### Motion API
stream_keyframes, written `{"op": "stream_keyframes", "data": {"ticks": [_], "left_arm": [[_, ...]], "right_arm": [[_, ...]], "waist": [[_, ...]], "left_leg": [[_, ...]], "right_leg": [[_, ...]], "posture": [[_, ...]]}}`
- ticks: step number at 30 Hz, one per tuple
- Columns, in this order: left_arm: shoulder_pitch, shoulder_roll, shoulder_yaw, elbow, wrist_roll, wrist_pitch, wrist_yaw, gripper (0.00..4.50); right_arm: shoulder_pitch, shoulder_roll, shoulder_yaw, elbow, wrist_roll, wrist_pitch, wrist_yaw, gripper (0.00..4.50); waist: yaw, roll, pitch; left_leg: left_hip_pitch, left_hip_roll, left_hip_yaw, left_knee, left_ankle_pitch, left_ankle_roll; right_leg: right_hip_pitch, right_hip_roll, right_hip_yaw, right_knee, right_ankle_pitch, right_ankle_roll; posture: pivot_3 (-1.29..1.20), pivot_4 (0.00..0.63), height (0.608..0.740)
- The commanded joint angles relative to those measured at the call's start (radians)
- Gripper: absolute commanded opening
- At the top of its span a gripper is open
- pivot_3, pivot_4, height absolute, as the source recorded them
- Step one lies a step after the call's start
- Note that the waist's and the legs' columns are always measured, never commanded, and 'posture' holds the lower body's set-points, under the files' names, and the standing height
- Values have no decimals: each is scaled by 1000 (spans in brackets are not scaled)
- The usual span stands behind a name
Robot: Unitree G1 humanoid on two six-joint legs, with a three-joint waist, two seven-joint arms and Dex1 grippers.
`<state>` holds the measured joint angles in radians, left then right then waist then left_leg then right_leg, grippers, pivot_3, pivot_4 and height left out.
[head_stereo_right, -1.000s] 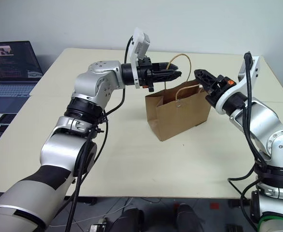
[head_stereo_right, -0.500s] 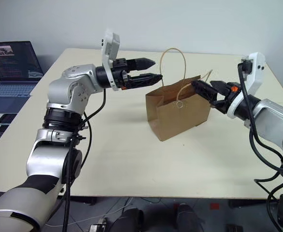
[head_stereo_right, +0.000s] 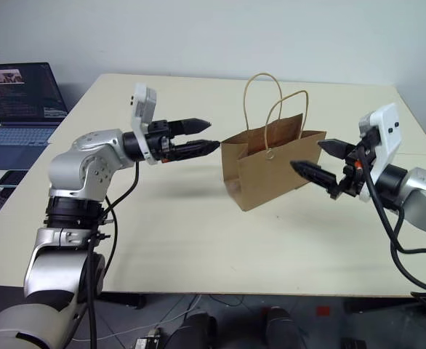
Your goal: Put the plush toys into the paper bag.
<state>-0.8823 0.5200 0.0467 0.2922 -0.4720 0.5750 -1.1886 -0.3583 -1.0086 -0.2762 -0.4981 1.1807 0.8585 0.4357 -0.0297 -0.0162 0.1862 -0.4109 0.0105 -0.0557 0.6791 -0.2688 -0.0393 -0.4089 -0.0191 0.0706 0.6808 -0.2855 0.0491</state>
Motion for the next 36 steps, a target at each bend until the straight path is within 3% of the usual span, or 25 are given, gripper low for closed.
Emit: {"op": "stream_keyframes", "data": {"ticks": [1, 5, 16, 27, 36], "left_arm": [[16, 11, 15, -44, -10, -15, 11, 4200], [24, -27, 4, 19, 15, -74, 38, 4200], [-33, -144, -32, 248, 73, -227, 14, 4200], [-43, -132, -53, 242, 80, -208, -94, 4200], [-23, -189, -77, 220, 136, -258, 0, 4200]], "right_arm": [[28, -68, -77, -66, -8, 3, 113, 4500], [47, -95, -82, -68, -49, -2, 157, 4500], [-2, -39, -40, -71, -122, 7, 134, 4500], [6, -28, -48, -83, -122, 31, 132, 4500], [-21, -7, -30, -78, -136, 40, 126, 4500]], "waist": [[1, 0, 0], [1, 0, 0], [1, -1, 0], [1, -1, 0], [1, -1, 0]], "left_leg": [[0, 0, 0, 0, 0, 0], [3, 0, 0, 0, 0, 0], [4, -1, 0, 0, 0, 0], [4, -1, 0, 0, 0, 0], [4, -1, 0, 0, 0, 0]], "right_leg": [[0, 0, 0, 0, 0, 0], [4, 0, 0, 0, 0, 0], [4, 0, 0, 0, 0, 0], [4, 0, 0, 0, 0, 0], [4, 0, 0, 0, 0, 0]], "posture": [[0, 150, 740], [0, 150, 740], [0, 150, 740], [0, 150, 740], [0, 150, 740]]}}
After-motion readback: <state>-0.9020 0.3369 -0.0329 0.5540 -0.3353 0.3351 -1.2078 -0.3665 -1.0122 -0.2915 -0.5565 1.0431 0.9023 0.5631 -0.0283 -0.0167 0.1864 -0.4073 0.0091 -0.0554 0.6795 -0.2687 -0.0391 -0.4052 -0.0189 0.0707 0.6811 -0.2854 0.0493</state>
